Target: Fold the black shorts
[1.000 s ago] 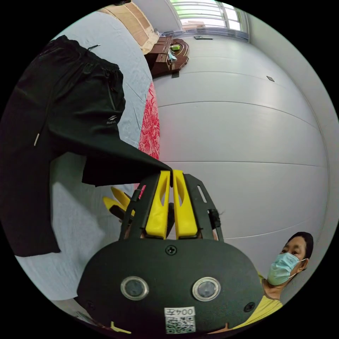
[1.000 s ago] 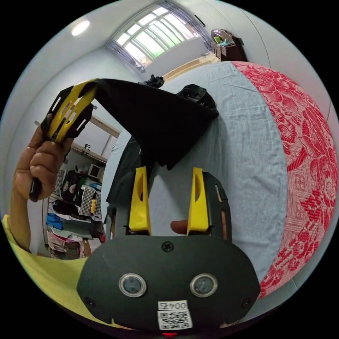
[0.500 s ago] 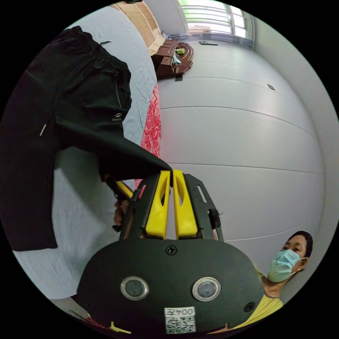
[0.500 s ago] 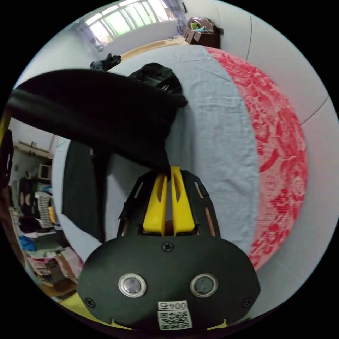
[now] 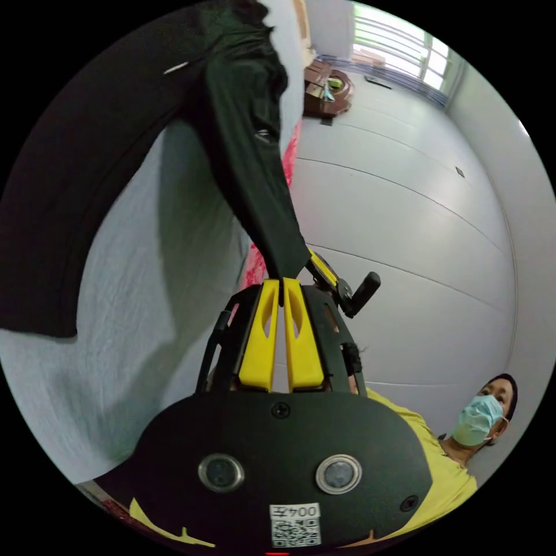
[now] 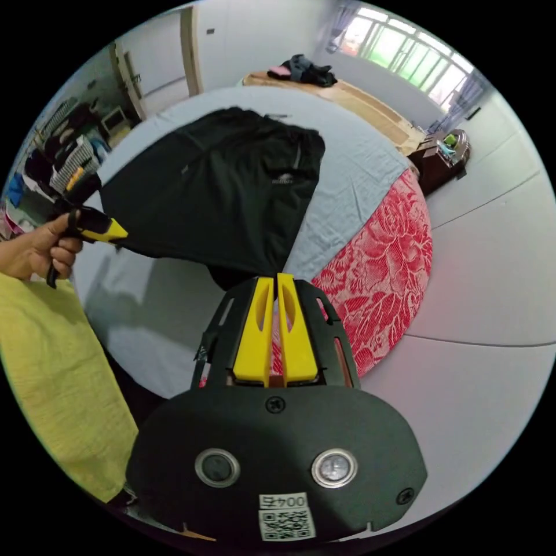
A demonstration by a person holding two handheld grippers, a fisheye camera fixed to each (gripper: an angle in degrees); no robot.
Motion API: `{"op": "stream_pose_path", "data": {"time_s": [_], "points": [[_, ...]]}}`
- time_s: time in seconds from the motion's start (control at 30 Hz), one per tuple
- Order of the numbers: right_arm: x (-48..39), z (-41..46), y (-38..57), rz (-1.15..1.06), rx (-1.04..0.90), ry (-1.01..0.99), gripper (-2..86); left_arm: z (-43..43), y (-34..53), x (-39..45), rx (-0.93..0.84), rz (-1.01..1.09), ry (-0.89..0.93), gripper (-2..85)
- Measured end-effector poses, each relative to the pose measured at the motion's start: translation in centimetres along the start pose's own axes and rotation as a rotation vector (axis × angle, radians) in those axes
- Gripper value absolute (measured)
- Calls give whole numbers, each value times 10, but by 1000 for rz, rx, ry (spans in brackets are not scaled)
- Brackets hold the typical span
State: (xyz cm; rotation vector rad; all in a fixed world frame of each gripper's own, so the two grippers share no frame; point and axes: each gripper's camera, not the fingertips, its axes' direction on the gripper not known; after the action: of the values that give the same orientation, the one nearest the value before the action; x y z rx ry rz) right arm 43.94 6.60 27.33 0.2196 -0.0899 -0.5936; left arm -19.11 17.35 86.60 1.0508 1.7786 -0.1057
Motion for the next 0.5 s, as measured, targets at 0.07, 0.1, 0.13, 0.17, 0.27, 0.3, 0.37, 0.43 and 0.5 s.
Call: {"op": "stream_pose_path", "data": {"time_s": [0.07, 0.1, 0.13, 0.17, 0.27, 0.3, 0.37, 0.43, 0.5], "points": [[11, 43, 3, -31, -87, 49, -7, 4, 5, -25, 12, -51, 7, 16], [15, 53, 4, -30, -103, 52, -7, 7, 8, -37, 17, -73, 0, 16], [26, 71, 6, -23, -127, 50, -7, 8, 9, -41, 15, -79, -6, 16], [39, 86, 7, -11, -145, 39, -6, 9, 10, -47, 14, -90, -23, 16], [83, 109, 8, 42, -148, -13, -3, 6, 9, -53, 21, -93, -73, 16], [93, 113, 7, 55, -146, -31, -1, 3, 8, -53, 26, -84, -93, 16], [138, 129, 6, 127, -152, -115, 11, 0, 7, -54, 34, -87, -92, 15], [174, 144, 7, 193, -175, -193, 43, -6, 8, -54, 60, -102, -32, 15], [213, 156, 13, 274, -171, -265, 81, -14, 8, -49, 110, -104, 50, 14]]}}
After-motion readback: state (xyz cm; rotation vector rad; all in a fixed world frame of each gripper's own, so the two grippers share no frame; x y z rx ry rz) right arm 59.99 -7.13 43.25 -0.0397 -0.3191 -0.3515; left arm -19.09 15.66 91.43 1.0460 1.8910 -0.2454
